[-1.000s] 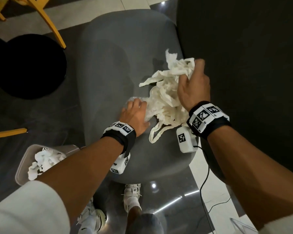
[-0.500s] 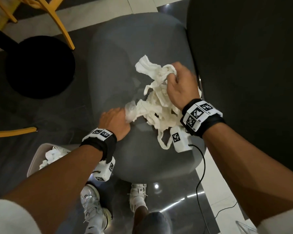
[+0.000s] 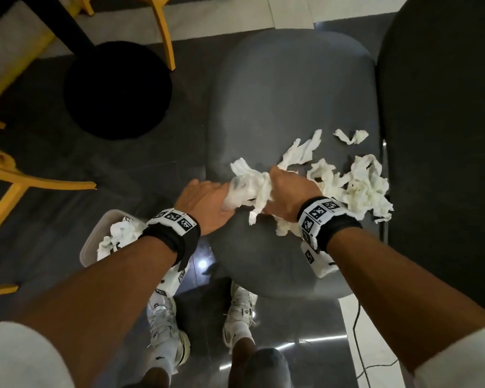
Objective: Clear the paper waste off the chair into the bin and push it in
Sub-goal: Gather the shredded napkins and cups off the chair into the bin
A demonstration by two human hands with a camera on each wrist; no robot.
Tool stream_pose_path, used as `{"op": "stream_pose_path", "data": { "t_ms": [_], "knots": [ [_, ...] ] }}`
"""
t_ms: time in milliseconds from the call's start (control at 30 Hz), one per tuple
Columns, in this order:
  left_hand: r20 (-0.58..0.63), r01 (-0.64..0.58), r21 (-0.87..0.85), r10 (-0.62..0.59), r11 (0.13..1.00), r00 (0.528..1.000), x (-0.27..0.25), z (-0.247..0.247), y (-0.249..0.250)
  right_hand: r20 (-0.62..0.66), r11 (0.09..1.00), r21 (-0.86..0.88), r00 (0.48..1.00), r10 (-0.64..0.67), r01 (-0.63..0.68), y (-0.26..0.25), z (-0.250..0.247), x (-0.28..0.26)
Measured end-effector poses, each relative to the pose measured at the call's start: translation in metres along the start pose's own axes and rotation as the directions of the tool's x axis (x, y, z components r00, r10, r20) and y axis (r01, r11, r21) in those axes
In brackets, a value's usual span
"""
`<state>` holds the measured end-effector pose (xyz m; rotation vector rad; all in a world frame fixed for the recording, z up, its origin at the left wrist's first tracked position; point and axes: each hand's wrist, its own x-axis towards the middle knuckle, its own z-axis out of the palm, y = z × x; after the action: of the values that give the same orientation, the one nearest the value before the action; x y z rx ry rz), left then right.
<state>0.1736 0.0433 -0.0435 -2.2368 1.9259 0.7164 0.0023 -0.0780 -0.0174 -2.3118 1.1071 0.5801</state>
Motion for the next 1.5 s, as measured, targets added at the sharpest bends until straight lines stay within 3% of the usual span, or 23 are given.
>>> {"op": "stream_pose_path", "data": {
  "t_ms": [100,267,400,567,667,767,867,967,1067,1266,1366,1500],
  "knots": [
    [-0.007,-0.004,-0.019,0.004,1.0,1.0,-0.012,0.006,-0.018,-0.07,0.985,-0.118,0.991,0.115,-0.122,0.009,0.008,0.002],
    [-0.065,0.116,-0.157,-0.128,0.981,0.99,-0.03,-0.003,-0.035,-0.11,0.959,-0.083,0.959,0.262,-0.271,0.018,-0.005,0.001],
    [-0.037,0.268,-0.305,-0.292,0.914,0.956,-0.043,-0.006,-0.044,-0.175,0.976,-0.025,0.962,0.209,-0.216,-0.004,-0.021,0.0],
    [0.024,0.351,-0.473,-0.386,0.808,0.922,-0.056,-0.01,-0.05,-0.283,0.998,0.031,0.958,0.055,-0.048,-0.059,-0.035,0.001],
    [-0.01,0.352,-0.617,-0.454,0.704,0.891,-0.07,-0.012,-0.058,-0.198,0.993,0.115,0.98,0.002,0.021,-0.094,-0.026,0.006],
    [-0.035,0.354,-0.723,-0.542,0.594,0.839,-0.087,-0.016,-0.073,0.033,0.986,0.166,0.999,0.0,-0.005,-0.118,-0.001,0.01],
    [-0.084,0.368,-0.751,-0.631,0.549,0.771,-0.101,-0.015,-0.094,0.195,0.998,0.059,0.981,0.01,-0.022,-0.135,0.028,0.009],
    [-0.063,0.418,-0.78,-0.723,0.466,0.688,-0.114,-0.005,-0.116,0.143,0.993,-0.115,0.989,0.04,-0.023,-0.142,0.05,0.007],
    [-0.028,0.461,-0.787,-0.77,0.41,0.637,-0.124,0.009,-0.132,0.041,0.981,-0.18,0.995,0.087,-0.079,-0.143,0.057,0.006],
    [-0.008,0.481,-0.793,-0.795,0.374,0.606,-0.136,0.028,-0.133,-0.003,0.918,-0.386,0.995,0.1,-0.094,-0.132,0.058,0.009],
    [0.025,0.512,-0.79,-0.818,0.336,0.575,-0.135,0.027,-0.131,-0.031,0.917,-0.375,0.991,0.133,-0.135,-0.116,0.057,0.008],
    [0.073,0.54,-0.777,-0.805,0.324,0.588,-0.128,0.026,-0.127,0.029,0.94,-0.294,0.981,0.191,-0.174,-0.103,0.049,0.003]
  ]
}}
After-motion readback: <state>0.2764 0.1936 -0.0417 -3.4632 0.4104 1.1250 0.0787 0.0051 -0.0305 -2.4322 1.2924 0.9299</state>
